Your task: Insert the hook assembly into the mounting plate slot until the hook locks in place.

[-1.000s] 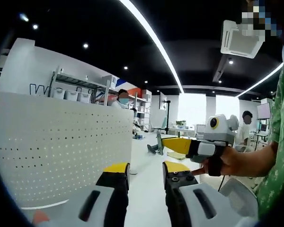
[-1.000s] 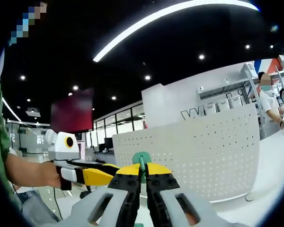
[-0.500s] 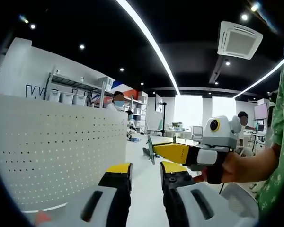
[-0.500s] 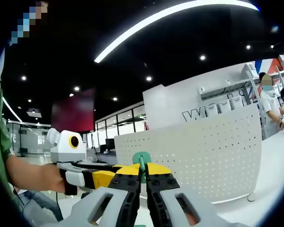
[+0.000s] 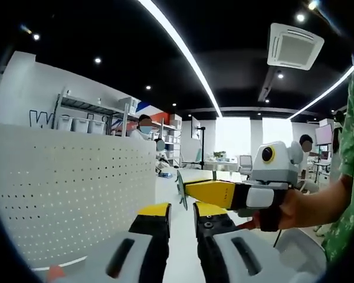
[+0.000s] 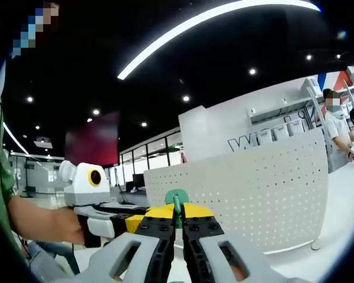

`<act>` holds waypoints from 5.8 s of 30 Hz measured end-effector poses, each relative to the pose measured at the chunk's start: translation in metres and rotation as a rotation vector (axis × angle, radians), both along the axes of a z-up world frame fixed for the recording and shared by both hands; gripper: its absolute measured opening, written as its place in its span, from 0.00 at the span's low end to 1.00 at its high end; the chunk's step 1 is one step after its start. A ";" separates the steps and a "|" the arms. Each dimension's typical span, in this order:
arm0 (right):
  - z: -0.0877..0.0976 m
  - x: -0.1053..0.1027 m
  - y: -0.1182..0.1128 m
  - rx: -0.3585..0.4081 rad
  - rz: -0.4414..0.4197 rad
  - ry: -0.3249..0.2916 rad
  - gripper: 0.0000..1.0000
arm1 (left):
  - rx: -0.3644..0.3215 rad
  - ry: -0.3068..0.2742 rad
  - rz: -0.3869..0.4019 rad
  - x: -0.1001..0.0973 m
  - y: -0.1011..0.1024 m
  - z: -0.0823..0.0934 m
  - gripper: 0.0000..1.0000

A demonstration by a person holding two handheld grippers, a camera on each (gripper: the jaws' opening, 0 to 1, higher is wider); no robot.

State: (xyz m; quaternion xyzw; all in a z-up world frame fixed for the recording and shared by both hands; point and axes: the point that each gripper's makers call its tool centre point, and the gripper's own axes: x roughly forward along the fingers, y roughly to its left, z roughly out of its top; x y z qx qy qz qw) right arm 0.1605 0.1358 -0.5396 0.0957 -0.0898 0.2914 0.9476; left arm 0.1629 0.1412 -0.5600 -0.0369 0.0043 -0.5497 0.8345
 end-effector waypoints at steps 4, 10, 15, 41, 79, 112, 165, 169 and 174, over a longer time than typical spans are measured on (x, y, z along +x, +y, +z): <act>0.000 0.000 0.000 -0.001 -0.001 0.002 0.02 | 0.010 -0.017 0.002 0.001 -0.001 0.000 0.12; -0.001 0.000 -0.001 0.000 -0.004 0.002 0.02 | 0.025 -0.056 0.000 0.001 -0.002 0.000 0.07; -0.002 -0.001 -0.002 -0.003 -0.007 0.005 0.02 | 0.042 -0.085 0.005 0.001 -0.003 -0.001 0.06; -0.006 0.001 0.002 -0.017 -0.005 0.018 0.01 | 0.075 -0.078 0.003 0.001 -0.003 -0.009 0.09; -0.022 0.018 -0.015 -0.075 -0.081 0.069 0.01 | 0.040 0.014 0.022 -0.001 0.016 -0.024 0.46; -0.039 0.067 -0.039 -0.225 -0.345 0.119 0.02 | 0.022 0.068 0.050 0.001 0.021 -0.027 0.66; 0.018 0.157 -0.060 -0.215 -0.409 0.033 0.02 | 0.012 0.177 0.156 0.020 0.039 -0.042 0.99; 0.022 0.167 -0.061 -0.205 -0.418 0.029 0.02 | 0.012 0.182 0.163 0.021 0.043 -0.045 0.99; 0.029 0.180 -0.066 -0.189 -0.436 0.030 0.02 | 0.010 0.193 0.170 0.024 0.046 -0.048 0.98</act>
